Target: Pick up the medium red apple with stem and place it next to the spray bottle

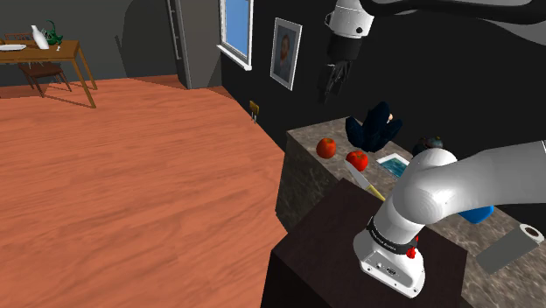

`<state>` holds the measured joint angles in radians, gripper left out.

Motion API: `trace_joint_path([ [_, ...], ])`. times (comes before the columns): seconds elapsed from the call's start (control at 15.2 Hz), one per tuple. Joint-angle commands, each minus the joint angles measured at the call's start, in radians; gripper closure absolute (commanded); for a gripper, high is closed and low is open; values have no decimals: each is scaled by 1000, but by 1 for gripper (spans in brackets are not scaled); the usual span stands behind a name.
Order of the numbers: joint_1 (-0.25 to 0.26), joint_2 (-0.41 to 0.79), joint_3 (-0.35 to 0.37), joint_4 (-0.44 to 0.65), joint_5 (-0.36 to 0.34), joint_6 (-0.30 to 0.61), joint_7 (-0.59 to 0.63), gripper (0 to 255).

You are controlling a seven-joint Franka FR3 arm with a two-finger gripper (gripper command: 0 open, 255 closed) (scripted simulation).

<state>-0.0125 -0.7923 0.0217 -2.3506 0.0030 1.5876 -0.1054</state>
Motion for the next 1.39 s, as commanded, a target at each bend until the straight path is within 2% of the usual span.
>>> trace_joint_path([
  [0.0, 0, 0, 0, 0, 0, 0, 0, 0],
  [0.66, -43, 67, -207, -154, -136, 216, -280, 0],
  [1.06, -62, 193, -339, -177, -201, 368, -446, 0],
  [1.32, -63, 311, -428, -161, -220, 473, -562, 0],
])
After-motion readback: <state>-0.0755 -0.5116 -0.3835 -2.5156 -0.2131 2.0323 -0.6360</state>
